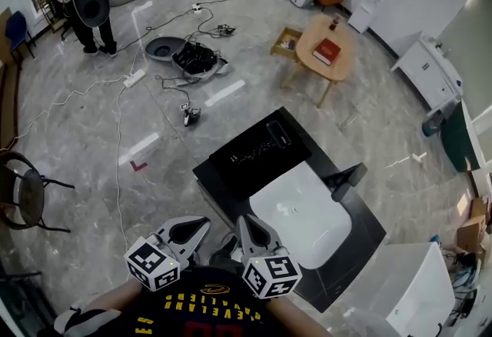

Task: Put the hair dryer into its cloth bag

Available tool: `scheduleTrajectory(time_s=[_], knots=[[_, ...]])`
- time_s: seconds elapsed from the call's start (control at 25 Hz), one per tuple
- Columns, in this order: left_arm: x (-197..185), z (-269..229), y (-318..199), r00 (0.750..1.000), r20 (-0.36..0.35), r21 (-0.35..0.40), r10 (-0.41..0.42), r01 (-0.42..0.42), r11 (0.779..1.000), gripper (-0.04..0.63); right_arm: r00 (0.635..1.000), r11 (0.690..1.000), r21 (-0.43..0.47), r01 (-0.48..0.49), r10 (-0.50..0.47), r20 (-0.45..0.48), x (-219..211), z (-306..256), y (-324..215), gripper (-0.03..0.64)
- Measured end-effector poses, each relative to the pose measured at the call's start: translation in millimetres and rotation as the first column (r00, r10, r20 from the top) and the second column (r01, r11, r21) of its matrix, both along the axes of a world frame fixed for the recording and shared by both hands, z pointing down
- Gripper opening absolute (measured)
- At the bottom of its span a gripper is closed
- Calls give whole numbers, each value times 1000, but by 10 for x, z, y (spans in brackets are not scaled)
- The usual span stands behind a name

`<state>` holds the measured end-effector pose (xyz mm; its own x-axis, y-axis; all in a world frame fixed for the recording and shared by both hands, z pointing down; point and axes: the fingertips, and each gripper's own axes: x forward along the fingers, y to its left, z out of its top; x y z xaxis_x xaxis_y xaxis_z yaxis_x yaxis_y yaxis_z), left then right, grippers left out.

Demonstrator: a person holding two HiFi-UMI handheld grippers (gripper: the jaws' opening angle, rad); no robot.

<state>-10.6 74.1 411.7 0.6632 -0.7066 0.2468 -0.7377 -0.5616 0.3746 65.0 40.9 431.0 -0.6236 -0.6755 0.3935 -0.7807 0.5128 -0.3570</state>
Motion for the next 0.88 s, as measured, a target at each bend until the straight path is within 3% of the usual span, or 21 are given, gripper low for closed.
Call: scheduleTrajectory(time_s=[0.32, 0.6, 0.88], knots=[[460, -17, -661, 1000, 17, -12, 22, -22, 1000, 6, 995, 998, -23, -63, 64, 76, 538, 53, -562, 8], [583, -10, -1257, 996, 73, 11, 52, -53, 999, 8, 986, 990, -40, -135, 138, 89, 815, 92, -906, 8], [514, 395, -1885, 987, 82, -73, 136, -130, 989, 8, 964, 965, -60, -255, 259, 56, 865, 165, -1239, 8]])
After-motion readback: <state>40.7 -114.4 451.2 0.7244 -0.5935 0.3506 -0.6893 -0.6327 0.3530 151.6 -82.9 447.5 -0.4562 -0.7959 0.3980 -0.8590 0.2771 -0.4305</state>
